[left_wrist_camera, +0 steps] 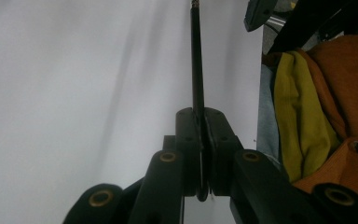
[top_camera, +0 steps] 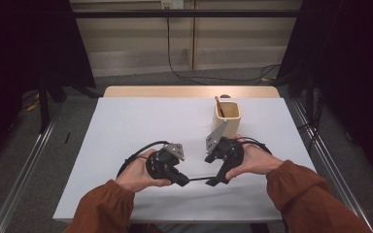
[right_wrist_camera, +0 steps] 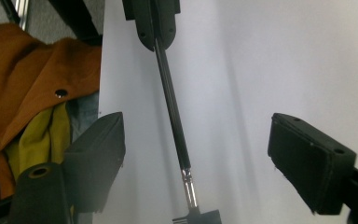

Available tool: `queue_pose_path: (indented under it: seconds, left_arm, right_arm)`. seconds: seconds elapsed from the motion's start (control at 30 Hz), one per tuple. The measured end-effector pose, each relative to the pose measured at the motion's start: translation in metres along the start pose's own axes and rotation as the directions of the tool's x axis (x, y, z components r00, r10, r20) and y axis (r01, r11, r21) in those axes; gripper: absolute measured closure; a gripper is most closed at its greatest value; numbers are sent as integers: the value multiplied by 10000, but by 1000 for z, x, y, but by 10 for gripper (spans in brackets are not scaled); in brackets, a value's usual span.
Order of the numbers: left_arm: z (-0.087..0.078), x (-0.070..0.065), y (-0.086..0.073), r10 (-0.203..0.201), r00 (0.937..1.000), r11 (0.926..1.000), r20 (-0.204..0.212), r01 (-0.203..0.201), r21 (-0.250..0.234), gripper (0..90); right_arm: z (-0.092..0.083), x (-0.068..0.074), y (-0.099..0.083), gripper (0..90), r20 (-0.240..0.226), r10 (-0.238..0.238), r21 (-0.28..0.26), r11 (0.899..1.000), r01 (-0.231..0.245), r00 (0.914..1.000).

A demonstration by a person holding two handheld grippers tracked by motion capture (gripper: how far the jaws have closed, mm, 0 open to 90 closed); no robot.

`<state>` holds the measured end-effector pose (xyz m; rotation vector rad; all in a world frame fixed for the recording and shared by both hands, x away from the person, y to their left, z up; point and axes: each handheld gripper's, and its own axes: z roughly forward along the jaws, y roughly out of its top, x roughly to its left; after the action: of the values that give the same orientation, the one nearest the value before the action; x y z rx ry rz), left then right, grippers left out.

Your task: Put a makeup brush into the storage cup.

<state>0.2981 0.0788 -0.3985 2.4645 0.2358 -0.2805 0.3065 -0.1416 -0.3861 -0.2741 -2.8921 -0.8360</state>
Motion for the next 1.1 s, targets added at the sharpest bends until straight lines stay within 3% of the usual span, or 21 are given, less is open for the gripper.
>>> queue_pose_path:
  seconds: [0.27,0.4,0.9,1.1]
  left_arm:
    - [-5,-1,-4,-62,9996,9991,-259,51,-414,856]
    - [-7,-1,-6,-79,9989,9987,-459,55,-512,856]
    - [-15,1,-16,-341,9975,9958,-616,287,-866,856]
    - [-18,0,-22,-483,9971,9929,-596,415,-1112,856]
  right_arm:
    - [-7,-4,-10,60,489,519,-978,9941,-469,9975]
    - [-10,-6,-18,22,472,698,-1507,9866,-620,9964]
    - [-29,-7,-32,36,984,1271,-3029,9486,-920,9870]
    - [-28,-2,-39,30,1005,1366,-3132,9445,-990,9855]
